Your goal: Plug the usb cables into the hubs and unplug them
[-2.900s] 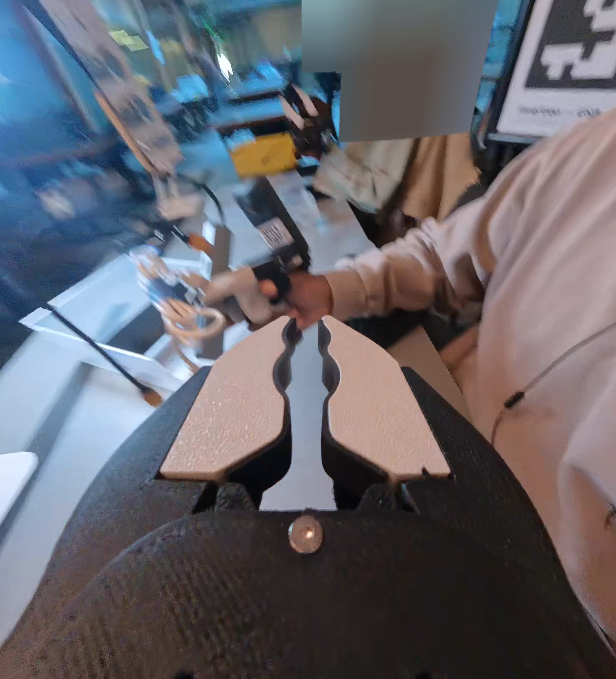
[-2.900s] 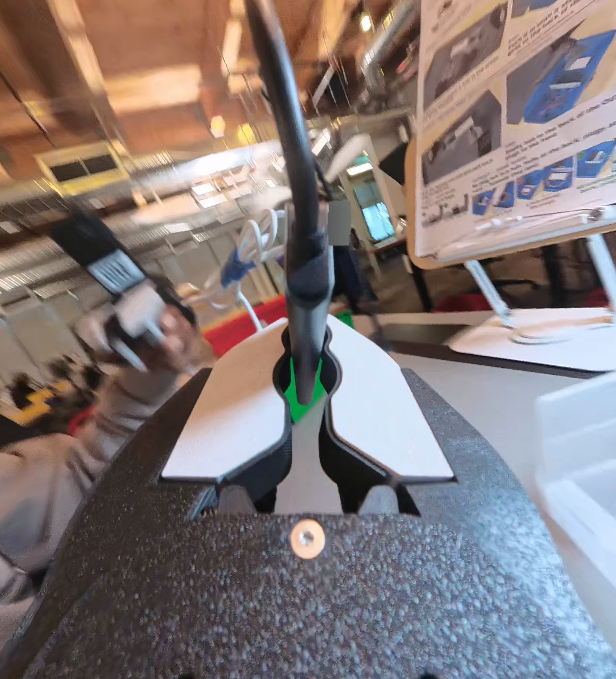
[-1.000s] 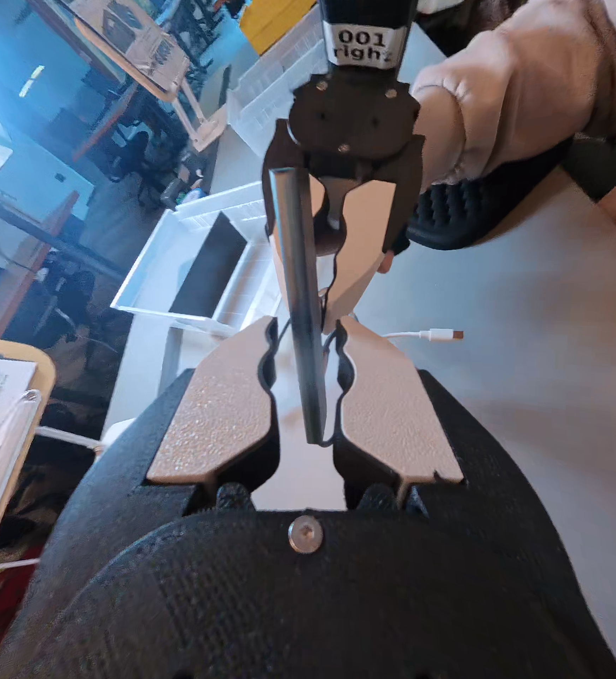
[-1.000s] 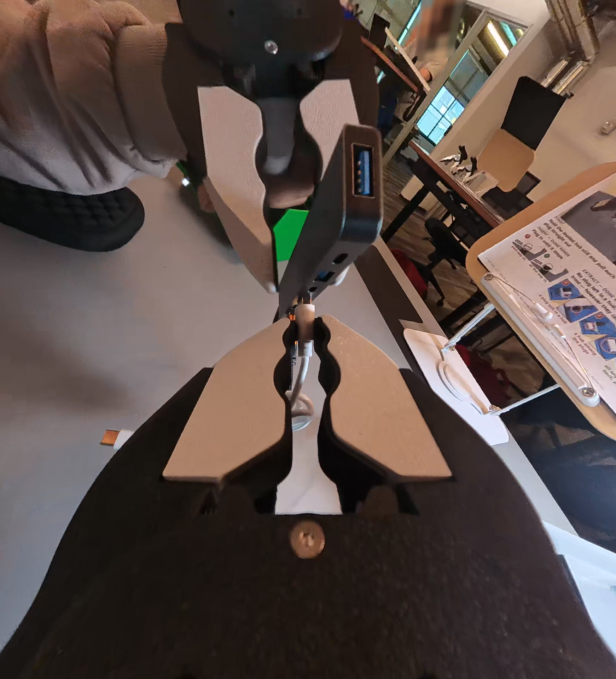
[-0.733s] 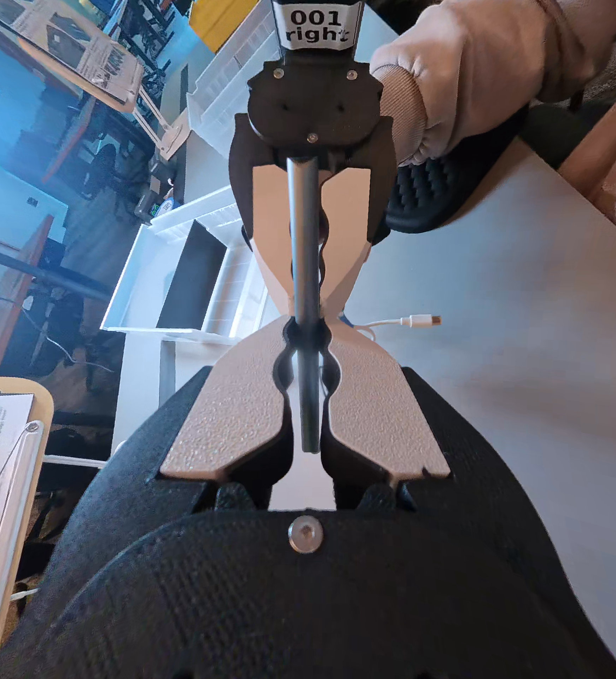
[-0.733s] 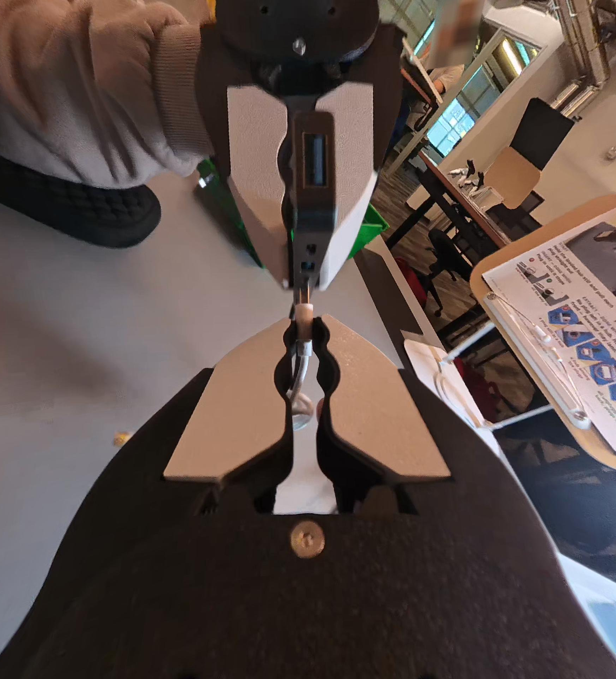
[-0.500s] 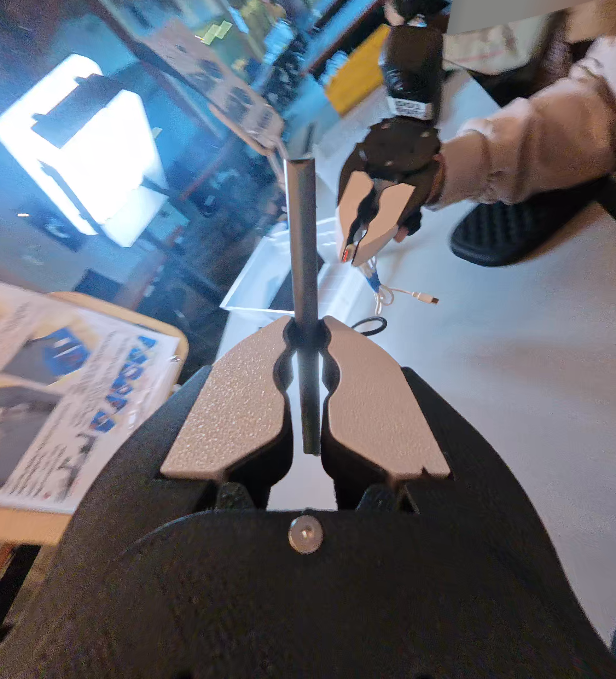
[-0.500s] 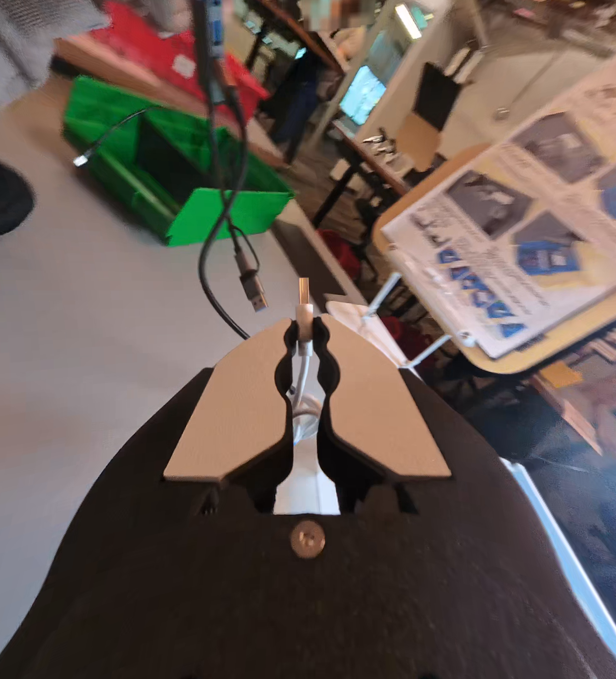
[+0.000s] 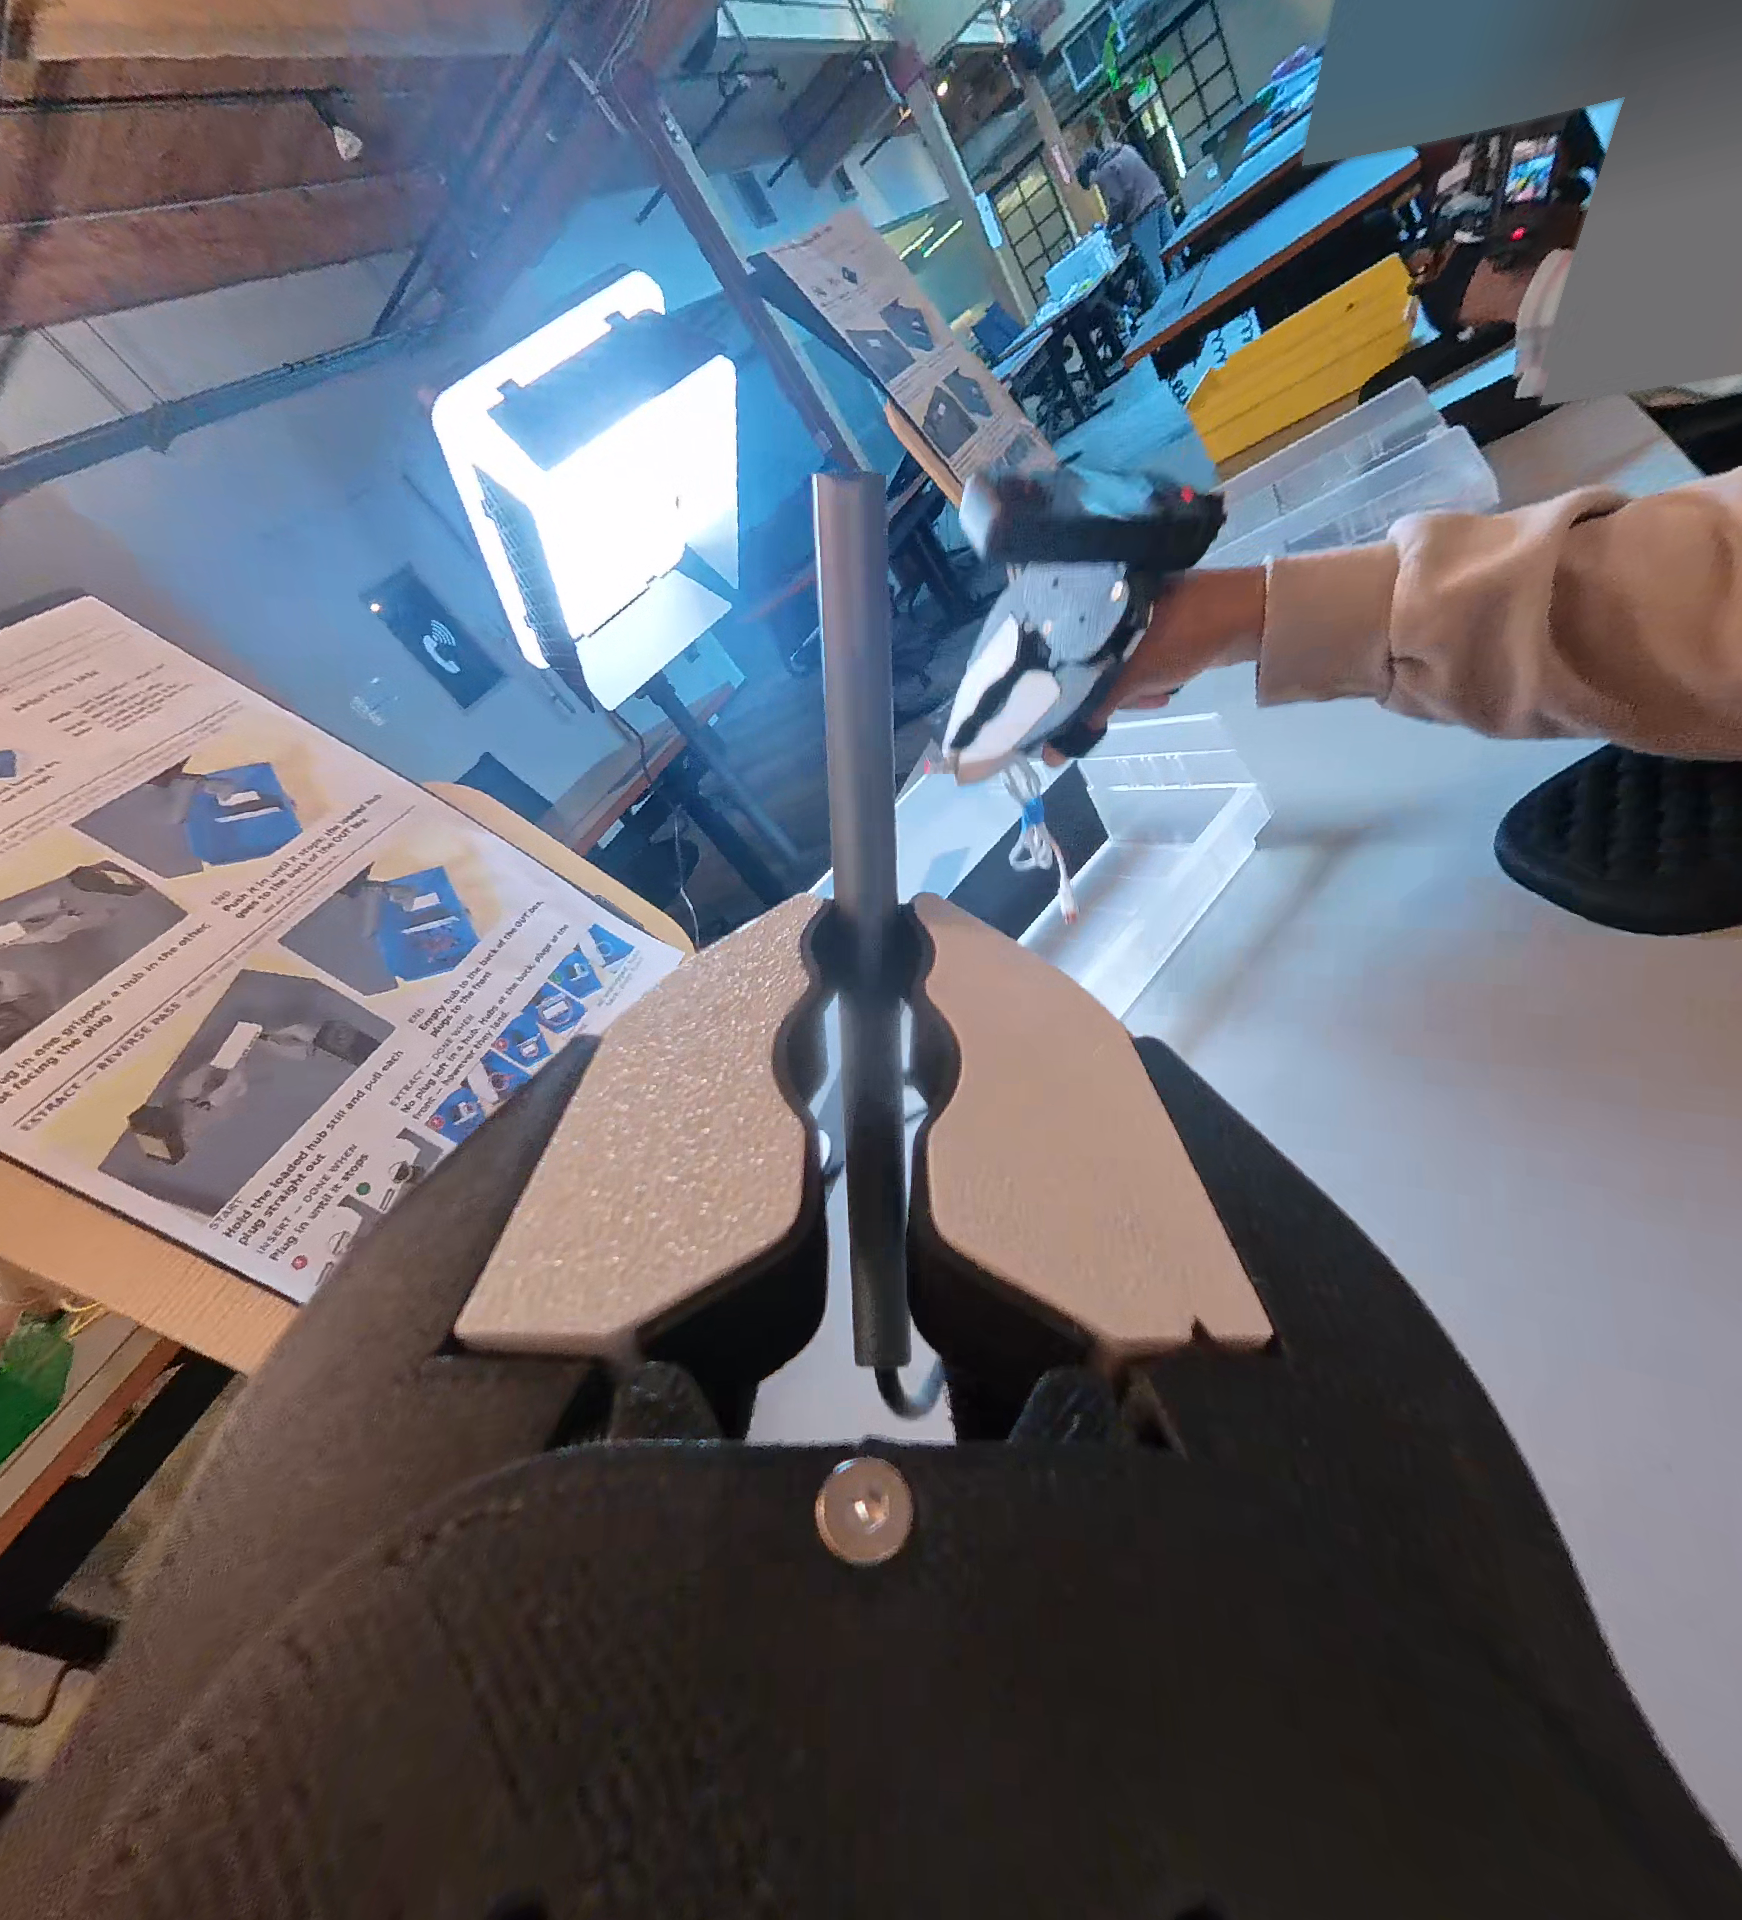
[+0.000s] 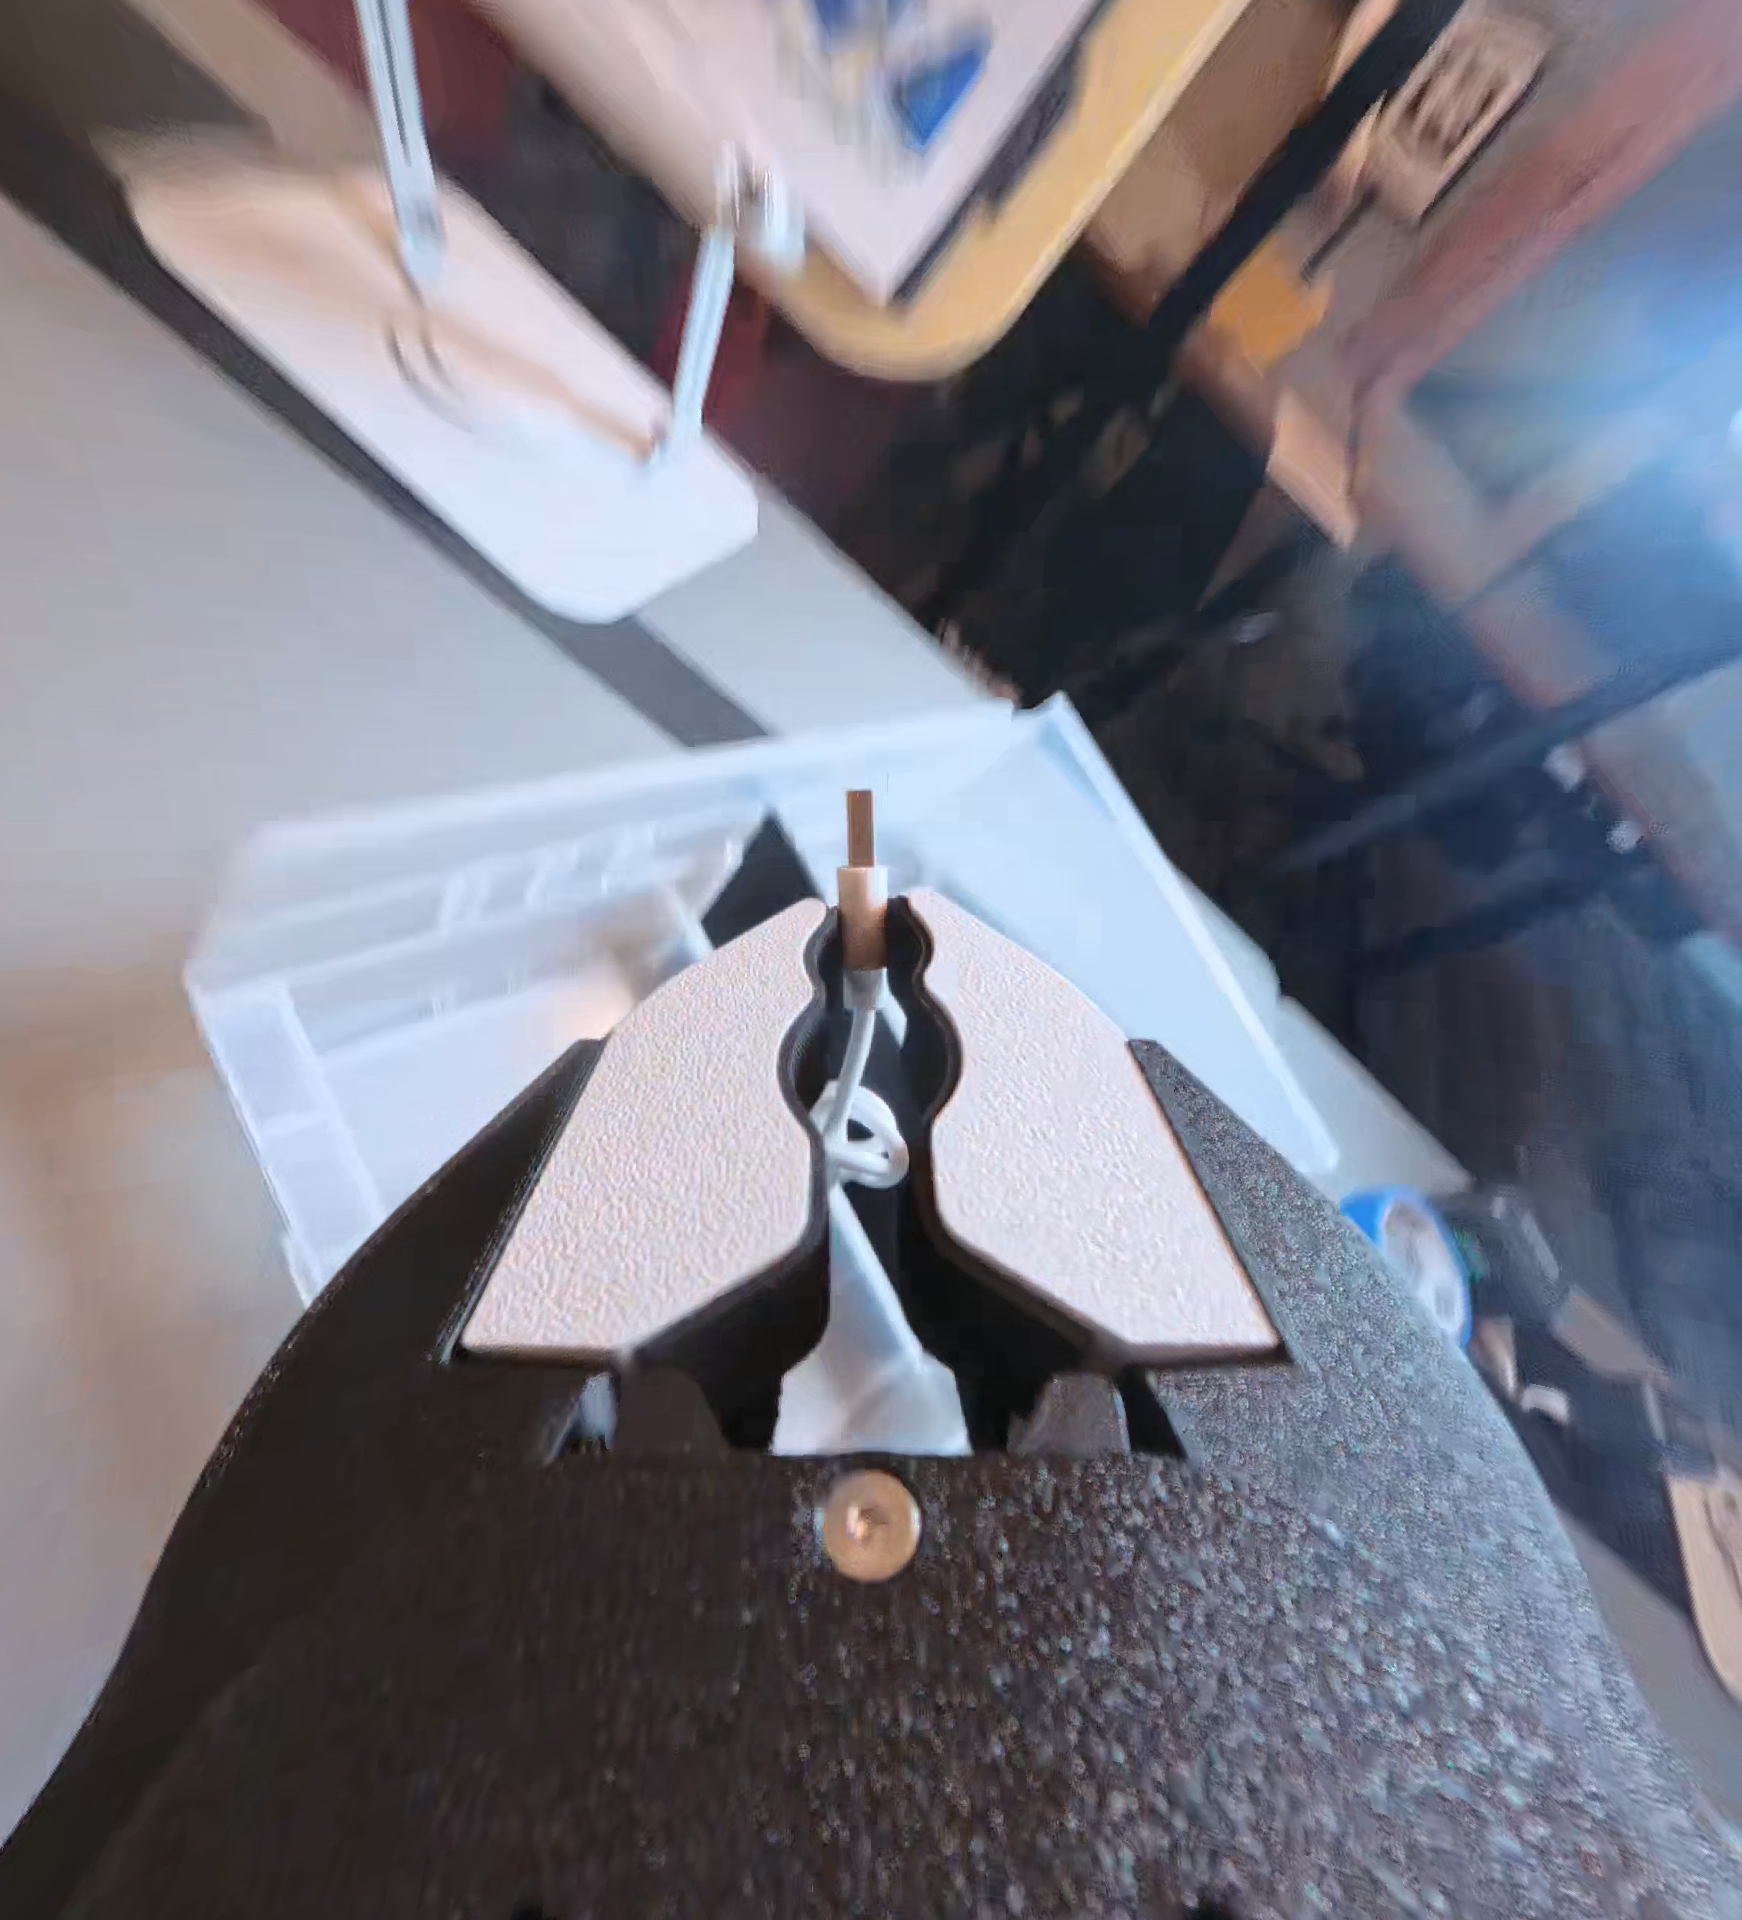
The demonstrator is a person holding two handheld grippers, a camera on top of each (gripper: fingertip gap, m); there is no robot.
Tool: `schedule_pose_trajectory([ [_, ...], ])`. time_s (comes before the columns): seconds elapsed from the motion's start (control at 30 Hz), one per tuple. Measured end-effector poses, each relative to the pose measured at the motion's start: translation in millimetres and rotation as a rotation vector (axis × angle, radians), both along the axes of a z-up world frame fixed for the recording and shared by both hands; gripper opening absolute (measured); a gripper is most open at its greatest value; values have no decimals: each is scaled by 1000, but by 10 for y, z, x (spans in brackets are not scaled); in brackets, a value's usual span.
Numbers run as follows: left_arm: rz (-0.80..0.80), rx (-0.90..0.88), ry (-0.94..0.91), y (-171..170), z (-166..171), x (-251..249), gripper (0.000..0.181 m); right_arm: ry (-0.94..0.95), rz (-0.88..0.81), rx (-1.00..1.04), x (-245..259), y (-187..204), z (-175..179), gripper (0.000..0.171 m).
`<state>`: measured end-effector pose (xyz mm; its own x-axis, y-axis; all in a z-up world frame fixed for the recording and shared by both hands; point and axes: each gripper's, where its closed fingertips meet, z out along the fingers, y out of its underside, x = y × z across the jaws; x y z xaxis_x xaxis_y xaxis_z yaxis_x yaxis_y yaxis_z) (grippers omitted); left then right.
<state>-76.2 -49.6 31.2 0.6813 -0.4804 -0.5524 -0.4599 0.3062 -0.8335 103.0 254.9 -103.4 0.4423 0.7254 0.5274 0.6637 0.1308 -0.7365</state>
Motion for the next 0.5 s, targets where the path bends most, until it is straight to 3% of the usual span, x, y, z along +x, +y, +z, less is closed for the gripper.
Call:
schedule_pose_trajectory([
  [0.13, -20, -18, -26, 48, -46, 7, 11, -239, -201, -80, 404, 243, -462, 12],
  [0.27, -64, -57, -42, 77, -128, 82, 11, -83, -218, -21, 444, 214, -27, 34],
  [0.37, -109, -77, -81, 92, -150, 167, 11, 118, 10, 16, 137, -224, 479, 43],
  [0.5, -219, -110, -146, 85, -203, 365, 11, 284, 586, -101, -511, -1512, 824, 43],
])
